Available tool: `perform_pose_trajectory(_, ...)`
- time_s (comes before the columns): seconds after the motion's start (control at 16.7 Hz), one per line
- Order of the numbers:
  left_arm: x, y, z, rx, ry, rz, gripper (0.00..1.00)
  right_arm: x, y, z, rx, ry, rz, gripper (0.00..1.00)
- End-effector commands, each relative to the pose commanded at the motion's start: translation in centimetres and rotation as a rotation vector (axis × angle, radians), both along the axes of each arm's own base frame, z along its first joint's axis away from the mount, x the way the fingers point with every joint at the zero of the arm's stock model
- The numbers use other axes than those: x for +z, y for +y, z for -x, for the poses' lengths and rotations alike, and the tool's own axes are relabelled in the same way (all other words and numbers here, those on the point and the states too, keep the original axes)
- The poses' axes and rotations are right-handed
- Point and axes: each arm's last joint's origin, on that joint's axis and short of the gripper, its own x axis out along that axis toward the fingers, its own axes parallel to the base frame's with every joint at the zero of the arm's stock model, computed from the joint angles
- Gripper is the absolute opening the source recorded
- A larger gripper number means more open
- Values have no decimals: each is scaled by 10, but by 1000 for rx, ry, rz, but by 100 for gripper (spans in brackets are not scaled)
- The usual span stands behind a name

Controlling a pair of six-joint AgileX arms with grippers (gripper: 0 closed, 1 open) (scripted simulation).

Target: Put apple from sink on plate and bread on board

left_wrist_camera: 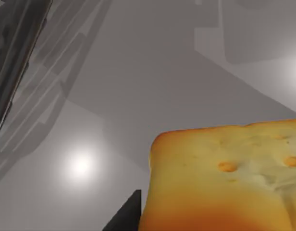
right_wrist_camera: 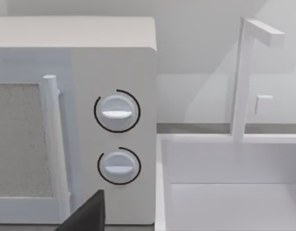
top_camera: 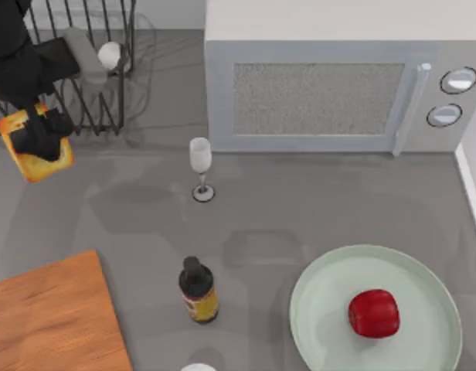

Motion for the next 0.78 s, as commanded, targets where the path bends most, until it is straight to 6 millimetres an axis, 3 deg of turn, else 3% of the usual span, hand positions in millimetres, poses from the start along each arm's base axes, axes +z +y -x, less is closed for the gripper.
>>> perform_pose_trajectory(0.36,-1,-4,11,255,40,0,0,0,0,0,0,0,0,100)
perform_pose_trajectory(0.78,-4,-5,56,974,106,-36,0,0,0,0,0,0,0,100)
